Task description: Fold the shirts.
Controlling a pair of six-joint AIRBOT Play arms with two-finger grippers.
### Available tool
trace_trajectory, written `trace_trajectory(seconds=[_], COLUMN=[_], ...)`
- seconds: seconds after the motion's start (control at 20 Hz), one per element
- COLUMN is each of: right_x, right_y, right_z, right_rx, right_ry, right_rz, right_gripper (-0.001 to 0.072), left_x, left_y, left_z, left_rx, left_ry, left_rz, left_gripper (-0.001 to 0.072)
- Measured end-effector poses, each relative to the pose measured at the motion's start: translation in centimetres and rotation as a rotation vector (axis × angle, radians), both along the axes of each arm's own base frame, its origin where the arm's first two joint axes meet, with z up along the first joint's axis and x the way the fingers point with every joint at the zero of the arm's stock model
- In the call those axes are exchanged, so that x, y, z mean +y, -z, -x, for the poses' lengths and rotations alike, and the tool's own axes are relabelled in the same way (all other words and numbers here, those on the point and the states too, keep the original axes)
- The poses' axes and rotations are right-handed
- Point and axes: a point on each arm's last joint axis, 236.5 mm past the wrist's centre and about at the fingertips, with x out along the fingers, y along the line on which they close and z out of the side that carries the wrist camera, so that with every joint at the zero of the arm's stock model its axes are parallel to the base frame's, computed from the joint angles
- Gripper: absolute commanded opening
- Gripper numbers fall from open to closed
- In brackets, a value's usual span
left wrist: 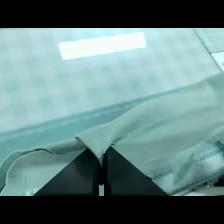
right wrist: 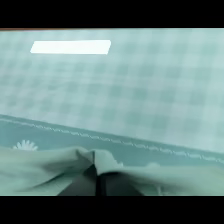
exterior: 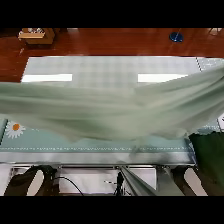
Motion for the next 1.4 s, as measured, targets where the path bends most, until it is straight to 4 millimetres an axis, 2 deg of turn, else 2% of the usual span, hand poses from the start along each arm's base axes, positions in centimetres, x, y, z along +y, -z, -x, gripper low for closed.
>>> trace_trajectory(seconds=[0.15, 0.25, 0.45, 0.6, 0.8, 1.0, 1.2, 1.4], right_x=[-0.1, 1.1, 4.1, 5.7, 6.7, 7.2, 7.6, 8.1], right_y=[3.3, 6.5, 13.9, 19.0, 24.2, 27.1, 29.6, 32.3], right_z=[-2.4, -4.4, -10.0, -15.2, -21.4, -25.8, -28.2, -28.7], right_rx=[0.138, 0.248, 0.386, 0.4, 0.349, 0.278, 0.254, 0.293], right_ry=[-0.052, -0.123, -0.255, -0.283, -0.252, -0.213, -0.193, -0.198], right_rz=[0.019, 0.067, 0.224, 0.3, 0.34, 0.346, 0.339, 0.323], right_gripper=[0.0019, 0.002, 0.002, 0.002, 0.002, 0.002, 0.002, 0.0022], left_x=[0.5, 0.7, 1.1, 1.5, 3.2, 5.9, 7.6, 8.2], left_y=[6.1, 10.5, 19.3, 24.5, 28.9, 31.5, 35.1, 40.0], left_z=[-1.6, -3.0, -5.6, -7.0, -10.3, -14.2, -16.3, -16.6], left_rx=[0.203, 0.311, 0.449, 0.474, 0.393, 0.306, 0.35, 0.476], left_ry=[-0.001, -0.001, -0.021, -0.048, -0.139, -0.256, -0.321, -0.349], left_rz=[0.041, 0.075, 0.136, 0.156, 0.148, 0.127, 0.117, 0.114], left_gripper=[0.0025, 0.0026, 0.0026, 0.0026, 0.0026, 0.0026, 0.0027, 0.0027])
